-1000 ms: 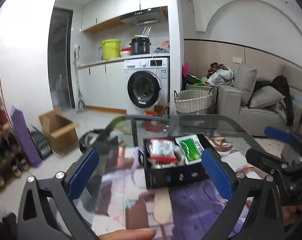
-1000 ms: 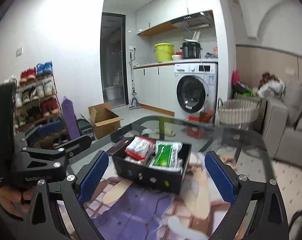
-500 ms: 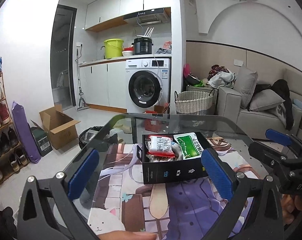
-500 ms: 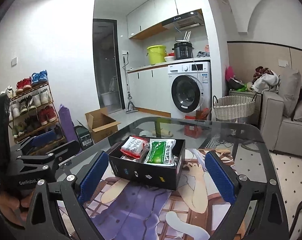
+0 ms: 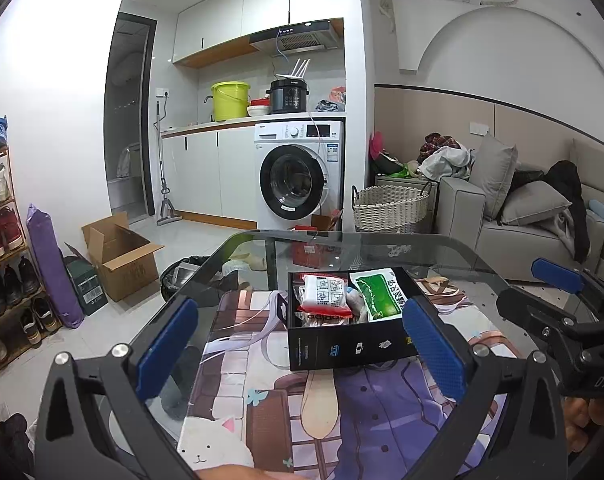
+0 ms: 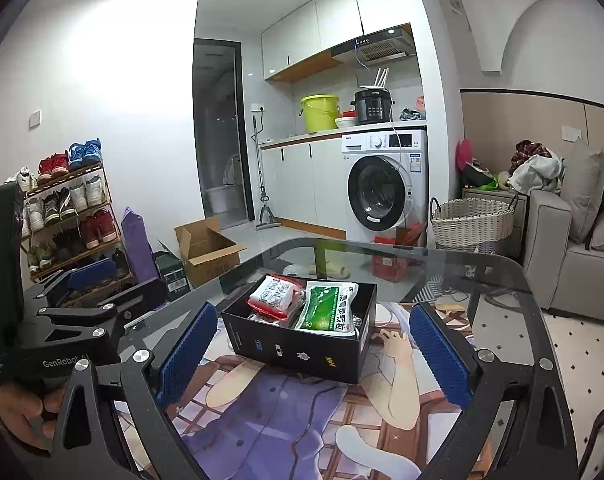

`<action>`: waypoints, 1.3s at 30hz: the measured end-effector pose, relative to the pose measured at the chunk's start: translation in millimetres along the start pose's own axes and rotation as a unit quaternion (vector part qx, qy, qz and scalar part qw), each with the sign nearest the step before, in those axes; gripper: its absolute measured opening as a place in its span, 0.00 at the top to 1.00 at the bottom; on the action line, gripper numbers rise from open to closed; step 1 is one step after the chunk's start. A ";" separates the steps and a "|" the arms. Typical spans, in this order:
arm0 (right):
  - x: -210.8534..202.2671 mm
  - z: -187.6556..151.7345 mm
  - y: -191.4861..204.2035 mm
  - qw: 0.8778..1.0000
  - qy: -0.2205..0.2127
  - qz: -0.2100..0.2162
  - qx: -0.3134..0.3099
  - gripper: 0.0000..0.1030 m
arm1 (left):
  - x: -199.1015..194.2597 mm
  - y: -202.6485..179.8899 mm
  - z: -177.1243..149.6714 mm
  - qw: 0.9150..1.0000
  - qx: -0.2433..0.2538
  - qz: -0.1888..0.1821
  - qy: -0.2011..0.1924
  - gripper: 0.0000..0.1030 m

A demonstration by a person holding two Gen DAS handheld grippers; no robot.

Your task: Organize soft objects

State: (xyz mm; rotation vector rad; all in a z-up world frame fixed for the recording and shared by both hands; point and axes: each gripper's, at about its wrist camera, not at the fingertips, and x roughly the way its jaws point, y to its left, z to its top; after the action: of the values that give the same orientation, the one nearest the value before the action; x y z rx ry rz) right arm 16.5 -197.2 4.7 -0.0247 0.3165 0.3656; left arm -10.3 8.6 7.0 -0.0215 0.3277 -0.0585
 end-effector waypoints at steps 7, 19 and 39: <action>4.9 -2.6 0.9 1.000 0.012 0.003 0.003 0.04 | 0.1 0.5 -0.3 1.000 0.000 0.001 0.002 0.00; 2.9 -2.7 1.9 1.000 0.007 0.008 0.002 0.04 | 0.4 -4.1 -2.8 1.000 0.006 0.002 0.008 0.00; 3.7 -2.7 2.5 1.000 0.011 0.014 0.002 0.04 | 2.5 -7.7 -2.6 1.000 0.007 0.003 0.010 0.00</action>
State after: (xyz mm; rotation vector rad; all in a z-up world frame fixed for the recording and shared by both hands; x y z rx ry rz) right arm 18.1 -193.8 1.1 -0.0206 0.3392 0.3926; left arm -9.2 0.7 4.0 -0.0061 0.3475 -0.0551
